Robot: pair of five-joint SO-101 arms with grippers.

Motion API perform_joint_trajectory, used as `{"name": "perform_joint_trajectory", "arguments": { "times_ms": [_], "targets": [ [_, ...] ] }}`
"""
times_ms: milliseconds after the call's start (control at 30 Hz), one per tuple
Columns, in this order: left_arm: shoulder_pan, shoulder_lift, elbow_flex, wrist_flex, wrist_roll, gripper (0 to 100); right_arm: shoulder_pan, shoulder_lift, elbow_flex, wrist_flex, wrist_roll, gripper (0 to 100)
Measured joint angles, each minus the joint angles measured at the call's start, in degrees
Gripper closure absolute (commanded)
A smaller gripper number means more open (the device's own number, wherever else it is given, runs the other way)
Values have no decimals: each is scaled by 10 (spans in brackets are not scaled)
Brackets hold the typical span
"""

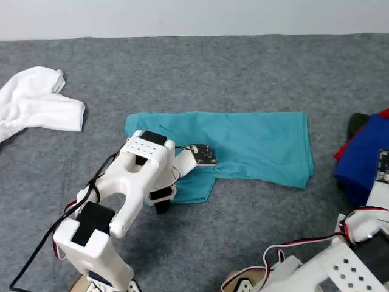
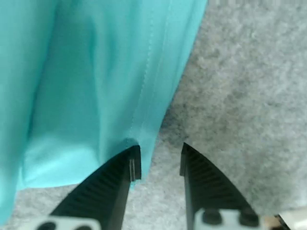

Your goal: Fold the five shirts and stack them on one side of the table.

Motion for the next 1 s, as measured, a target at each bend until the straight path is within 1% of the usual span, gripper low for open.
{"name": "perform_joint_trajectory", "arguments": {
  "times_ms": [100,367,500,700,833,933,1000],
  "targets": [
    [-12,0,0,-19,0,855,0,0,0,0,0,754],
    [-14,-4,-11,-21,0,857,0,0,0,0,0,754],
    [-14,-5,-25,-21,0,879,0,0,0,0,0,754],
    [-14,-5,-33,-31,0,876,0,0,0,0,0,754],
    [-14,34,-43,-34,0,876,0,0,0,0,0,754],
    [-15,68,-81,-14,-1,880,0,0,0,0,0,754],
    [-15,91,-112,14,0,883,0,0,0,0,0,754]
  ]
}}
